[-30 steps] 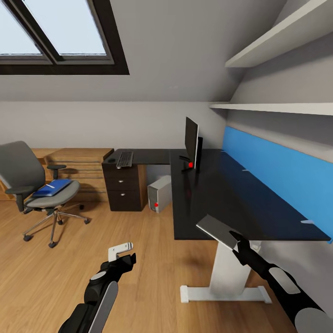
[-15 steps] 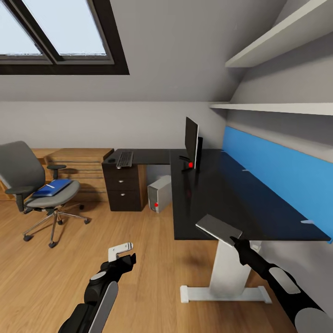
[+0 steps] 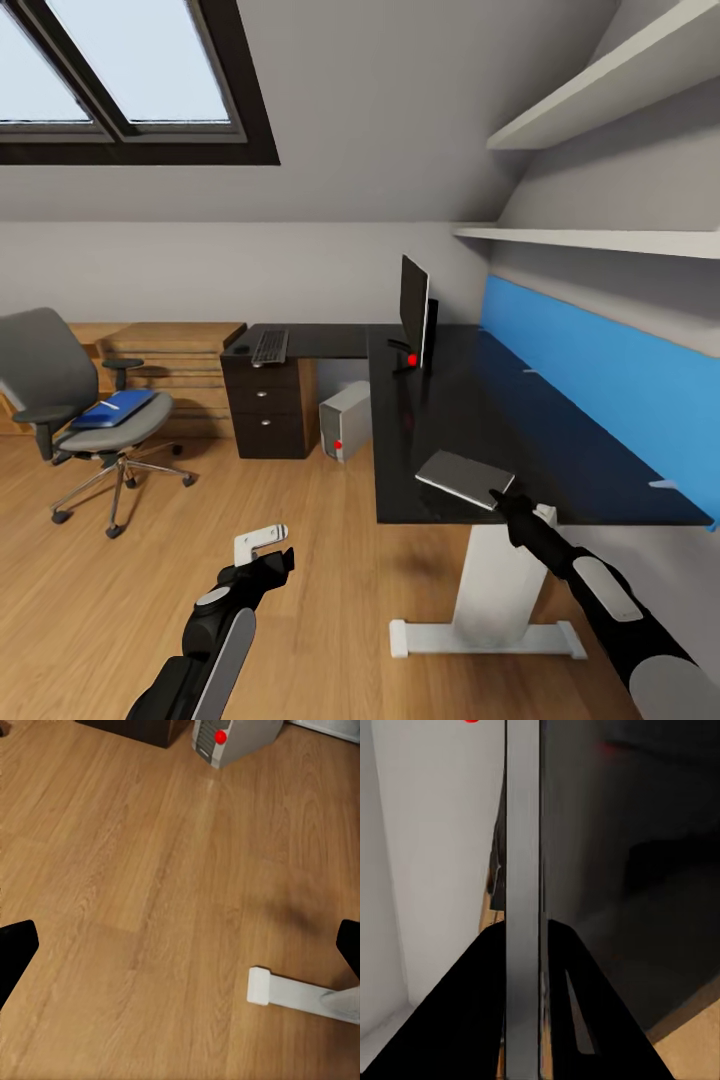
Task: In the bedroom, organize the workspace by keeping the computer under the desk, ensuring the monitor is on the desk, placing the keyboard on the desk next to the monitor, placing the mouse on the desk next to the keyboard, moving the folder from the swivel chair onto the desk next to the mouse, stacking the notebook on top of the folder with the pen on top of the notebook, and positioning the swivel chair next to the desk.
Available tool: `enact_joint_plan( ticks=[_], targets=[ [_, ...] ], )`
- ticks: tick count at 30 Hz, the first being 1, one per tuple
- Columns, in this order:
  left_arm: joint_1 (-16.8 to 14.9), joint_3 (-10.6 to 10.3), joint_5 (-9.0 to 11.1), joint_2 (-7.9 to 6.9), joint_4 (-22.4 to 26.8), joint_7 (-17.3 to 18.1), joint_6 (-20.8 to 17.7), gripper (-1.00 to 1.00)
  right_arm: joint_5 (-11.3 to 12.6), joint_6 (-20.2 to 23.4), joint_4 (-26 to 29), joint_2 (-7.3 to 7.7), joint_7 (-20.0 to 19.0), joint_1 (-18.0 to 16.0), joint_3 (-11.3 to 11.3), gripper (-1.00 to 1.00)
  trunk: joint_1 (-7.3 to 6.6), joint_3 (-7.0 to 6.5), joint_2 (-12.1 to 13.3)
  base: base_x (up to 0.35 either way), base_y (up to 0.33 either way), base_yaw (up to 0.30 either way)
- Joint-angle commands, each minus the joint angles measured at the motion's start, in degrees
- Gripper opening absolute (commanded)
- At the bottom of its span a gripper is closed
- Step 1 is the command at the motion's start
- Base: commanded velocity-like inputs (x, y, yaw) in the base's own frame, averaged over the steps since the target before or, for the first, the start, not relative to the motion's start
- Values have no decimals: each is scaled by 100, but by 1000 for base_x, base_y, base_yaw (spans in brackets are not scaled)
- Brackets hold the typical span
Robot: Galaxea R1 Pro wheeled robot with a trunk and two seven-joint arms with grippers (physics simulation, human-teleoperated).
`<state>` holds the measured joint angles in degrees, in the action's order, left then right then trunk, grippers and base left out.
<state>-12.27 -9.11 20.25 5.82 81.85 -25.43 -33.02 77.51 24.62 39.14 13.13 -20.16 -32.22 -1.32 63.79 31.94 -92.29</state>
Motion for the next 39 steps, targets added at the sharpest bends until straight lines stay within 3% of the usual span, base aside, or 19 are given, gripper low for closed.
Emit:
enact_joint_plan(
  ticks=[1,10,14,17,20,23,29,35,39],
  targets=[
    [-4,-6,60,-1,7,-56,-11,100,58,50,31,-18,0,-4,-14,-100,-23,-13,38,0,0,0],
    [-4,-10,58,6,-1,-53,-11,100,6,41,394,-156,-5,-4,23,-100,-221,-174,399,0,0,0],
    [-4,-11,58,7,-2,-57,-11,100,-136,-102,546,-206,-27,-4,135,-100,-265,-210,479,0,0,0],
    [-4,-11,58,7,-2,-53,-11,100,-498,-461,759,-292,-167,-4,416,-100,-265,-210,479,0,0,0],
    [-4,-11,56,7,-2,-60,-7,100,-1064,-845,849,-318,-245,-4,852,-100,-265,-210,479,0,0,0],
    [-4,-11,49,4,-2,-69,1,100,-1332,-1051,940,-328,-268,-2,1089,-100,-265,-210,479,0,0,0],
    [-4,-11,42,2,-2,-57,5,100,-1491,-1149,1107,-325,-288,4,1229,-100,-265,-210,479,0,128,0],
    [-4,-12,43,-1,-2,-49,6,100,-1541,-1025,1213,-308,-631,13,1326,-100,-265,-210,479,1,316,0],
    [-4,-15,48,-1,-2,-50,6,100,-1564,-774,1284,-330,-378,12,1449,-100,-265,-210,479,47,334,0]
  ],
)
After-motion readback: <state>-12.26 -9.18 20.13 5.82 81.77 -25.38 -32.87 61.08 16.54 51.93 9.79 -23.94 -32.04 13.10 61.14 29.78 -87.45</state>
